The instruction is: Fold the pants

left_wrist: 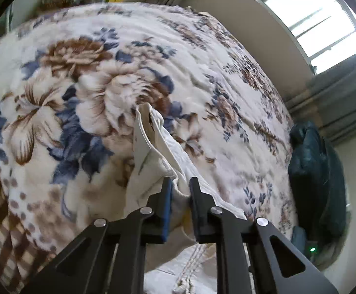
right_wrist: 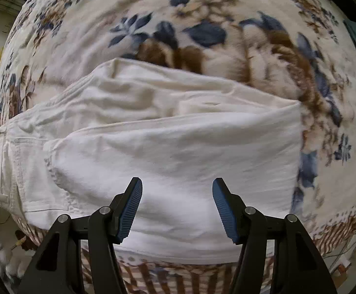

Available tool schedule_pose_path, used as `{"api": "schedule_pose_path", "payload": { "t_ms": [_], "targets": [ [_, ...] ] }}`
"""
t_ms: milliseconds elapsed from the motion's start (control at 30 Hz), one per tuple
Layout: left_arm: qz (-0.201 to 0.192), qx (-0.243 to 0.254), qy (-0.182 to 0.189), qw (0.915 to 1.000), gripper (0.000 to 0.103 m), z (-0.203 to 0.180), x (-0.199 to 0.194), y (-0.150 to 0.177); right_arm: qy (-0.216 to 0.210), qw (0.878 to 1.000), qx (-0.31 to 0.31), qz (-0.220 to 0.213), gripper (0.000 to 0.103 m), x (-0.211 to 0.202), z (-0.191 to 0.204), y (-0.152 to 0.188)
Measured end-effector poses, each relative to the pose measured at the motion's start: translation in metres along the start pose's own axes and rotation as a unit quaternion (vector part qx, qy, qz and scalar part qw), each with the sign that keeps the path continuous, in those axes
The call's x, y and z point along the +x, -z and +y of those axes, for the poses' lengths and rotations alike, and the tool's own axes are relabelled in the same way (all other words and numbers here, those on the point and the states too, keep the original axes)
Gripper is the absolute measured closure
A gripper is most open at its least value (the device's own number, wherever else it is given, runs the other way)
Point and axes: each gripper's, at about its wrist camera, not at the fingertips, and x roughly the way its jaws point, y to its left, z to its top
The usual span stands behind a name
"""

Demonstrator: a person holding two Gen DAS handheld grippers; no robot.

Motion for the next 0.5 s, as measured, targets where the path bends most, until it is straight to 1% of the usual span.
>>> {"api": "schedule_pose_path", "payload": {
  "t_ms": [33,67,100,133,200,233,267,333,400,500],
  "targets": [
    [0.001,0.014,-0.001,0.9999,0.091,-0.008,0.002,0.003,-0.007,1.000,0.004,-0.002,0.041,-0.003,-0.005,0.001],
    [0.001,0.022,-0.014,0.9997,0.091,-0.015,0.004,0.008,-0.010,1.000,0.005,-0.002,0.041,-0.005,-0.010,0.001],
    [0.000,0.020,-0.023,0.9995,0.091,-0.015,0.007,0.009,-0.010,1.000,0.004,-0.003,0.041,-0.007,-0.014,0.001],
    [-0.001,0.020,-0.038,0.9991,0.089,-0.013,0.010,0.010,-0.011,1.000,0.005,-0.004,0.041,-0.010,-0.020,0.001],
    [-0.001,0.015,-0.066,0.9977,0.077,0.001,0.019,0.010,-0.017,1.000,0.012,-0.003,0.041,-0.013,-0.031,-0.003],
    [0.003,-0.006,-0.073,0.9973,0.066,0.017,0.025,0.008,-0.021,1.000,0.016,-0.003,0.041,-0.016,-0.039,-0.004],
    [0.007,-0.030,-0.072,0.9969,0.059,0.034,0.032,0.007,-0.022,1.000,0.020,-0.006,0.041,-0.020,-0.046,-0.004],
    [0.011,-0.051,-0.077,0.9957,0.059,0.053,0.035,0.008,-0.023,0.999,0.025,-0.014,0.041,-0.027,-0.059,-0.010],
    [0.009,-0.053,-0.079,0.9954,0.057,0.064,0.033,0.009,-0.024,0.999,0.033,-0.018,0.041,-0.034,-0.067,-0.013],
    [0.010,-0.066,-0.065,0.9956,0.054,0.072,0.025,0.017,-0.031,0.998,0.044,-0.013,0.041,-0.035,-0.075,-0.016]
  ]
}}
